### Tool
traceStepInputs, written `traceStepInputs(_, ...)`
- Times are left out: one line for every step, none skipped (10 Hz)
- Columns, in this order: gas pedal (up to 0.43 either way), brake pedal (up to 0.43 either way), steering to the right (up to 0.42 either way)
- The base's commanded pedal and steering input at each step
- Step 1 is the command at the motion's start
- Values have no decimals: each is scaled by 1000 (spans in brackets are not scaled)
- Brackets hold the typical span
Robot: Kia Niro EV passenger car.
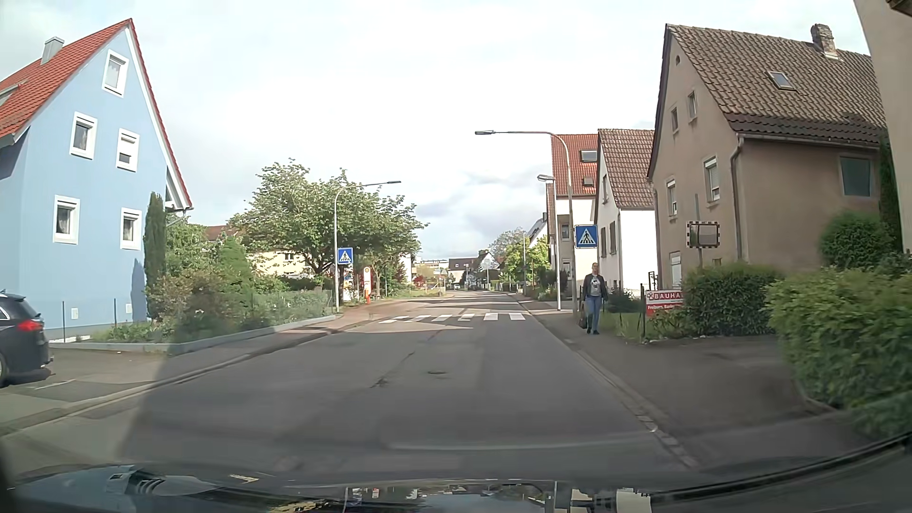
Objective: Follow the waypoints while adhering to traffic rules and regulations
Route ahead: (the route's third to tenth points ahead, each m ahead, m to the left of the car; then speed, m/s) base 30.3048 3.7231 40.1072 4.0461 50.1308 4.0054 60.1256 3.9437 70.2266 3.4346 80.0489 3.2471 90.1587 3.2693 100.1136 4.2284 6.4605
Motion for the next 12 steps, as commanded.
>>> traceStepInputs(67, 0, 10)
traceStepInputs(67, 0, 11)
traceStepInputs(67, 0, 12)
traceStepInputs(67, 0, 11)
traceStepInputs(67, 0, 9)
traceStepInputs(67, 0, 9)
traceStepInputs(67, 0, 10)
traceStepInputs(67, 0, 10)
traceStepInputs(67, 0, 10)
traceStepInputs(67, 0, 10)
traceStepInputs(67, 0, 10)
traceStepInputs(67, 0, 9)
